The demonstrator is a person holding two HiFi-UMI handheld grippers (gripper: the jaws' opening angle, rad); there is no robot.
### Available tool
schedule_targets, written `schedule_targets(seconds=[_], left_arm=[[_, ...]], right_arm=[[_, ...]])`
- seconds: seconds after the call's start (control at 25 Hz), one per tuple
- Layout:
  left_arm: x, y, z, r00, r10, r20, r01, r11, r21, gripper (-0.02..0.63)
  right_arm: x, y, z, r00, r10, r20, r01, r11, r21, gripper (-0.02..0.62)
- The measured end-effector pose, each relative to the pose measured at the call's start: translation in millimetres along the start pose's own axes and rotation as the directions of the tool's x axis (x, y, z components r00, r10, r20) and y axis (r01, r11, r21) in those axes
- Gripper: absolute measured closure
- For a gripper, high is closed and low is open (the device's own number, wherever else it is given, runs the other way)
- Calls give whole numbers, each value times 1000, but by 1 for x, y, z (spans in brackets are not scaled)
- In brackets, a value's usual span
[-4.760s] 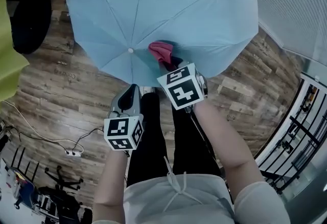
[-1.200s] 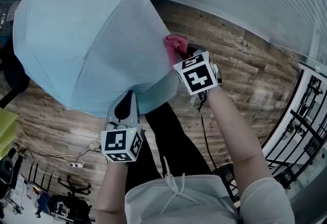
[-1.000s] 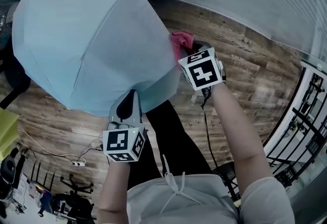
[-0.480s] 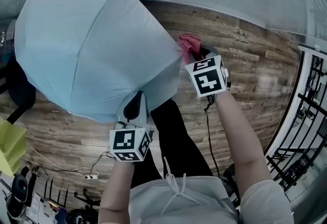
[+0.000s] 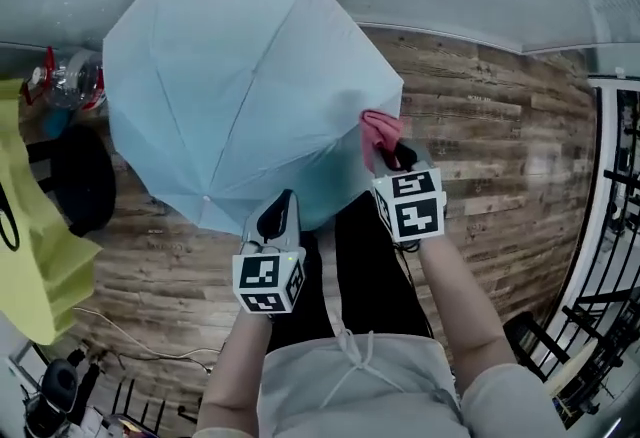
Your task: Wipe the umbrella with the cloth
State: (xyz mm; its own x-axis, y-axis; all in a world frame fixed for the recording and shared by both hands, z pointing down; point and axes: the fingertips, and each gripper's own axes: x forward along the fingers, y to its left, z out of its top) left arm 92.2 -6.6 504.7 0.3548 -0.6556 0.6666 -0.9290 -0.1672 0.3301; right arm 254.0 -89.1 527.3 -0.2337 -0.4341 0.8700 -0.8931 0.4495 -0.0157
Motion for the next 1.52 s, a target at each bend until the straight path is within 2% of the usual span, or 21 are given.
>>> schedule_targets(seconds=[0.24,0.32,0.4,0.56,0.76,0.92,1.04,1.2,1.32,1.44,1.52], left_arm=[[-112,29,24,996,32,84,-30,999,-25,600],[-146,38,43,992,41,119,-41,999,-4,600],[-179,46,72,983,45,176,-53,998,40,600],[-246,45,138,950,37,309,-72,992,104,600],[-321,24,208,888,5,461,-96,980,175,600],[-358,6,251,841,-42,539,-129,953,275,600],[-378,-4,268,814,-69,577,-133,944,301,600],[-396,-12,280,787,-83,611,-103,959,263,600],[-406,-16,285,773,-94,628,-94,961,259,600],[-410,-19,288,766,-96,635,-94,961,259,600],[-410,-19,287,770,-98,631,-87,963,256,600]], right_arm=[[-90,102,15,996,28,87,-28,1000,-3,538],[-121,123,35,988,17,152,-19,1000,15,538],[-154,139,63,969,3,247,-12,999,35,538],[-227,160,113,919,-21,395,6,999,39,540],[-308,175,150,863,-30,504,29,1000,10,540],[-355,177,178,808,-45,587,59,998,-4,541],[-378,179,186,782,-55,621,82,997,-15,543],[-399,183,188,764,-52,643,92,995,-29,543],[-407,190,186,757,-47,651,97,994,-42,545],[-409,196,187,757,-36,652,90,995,-50,545],[-409,201,188,757,-29,653,83,995,-51,545]])
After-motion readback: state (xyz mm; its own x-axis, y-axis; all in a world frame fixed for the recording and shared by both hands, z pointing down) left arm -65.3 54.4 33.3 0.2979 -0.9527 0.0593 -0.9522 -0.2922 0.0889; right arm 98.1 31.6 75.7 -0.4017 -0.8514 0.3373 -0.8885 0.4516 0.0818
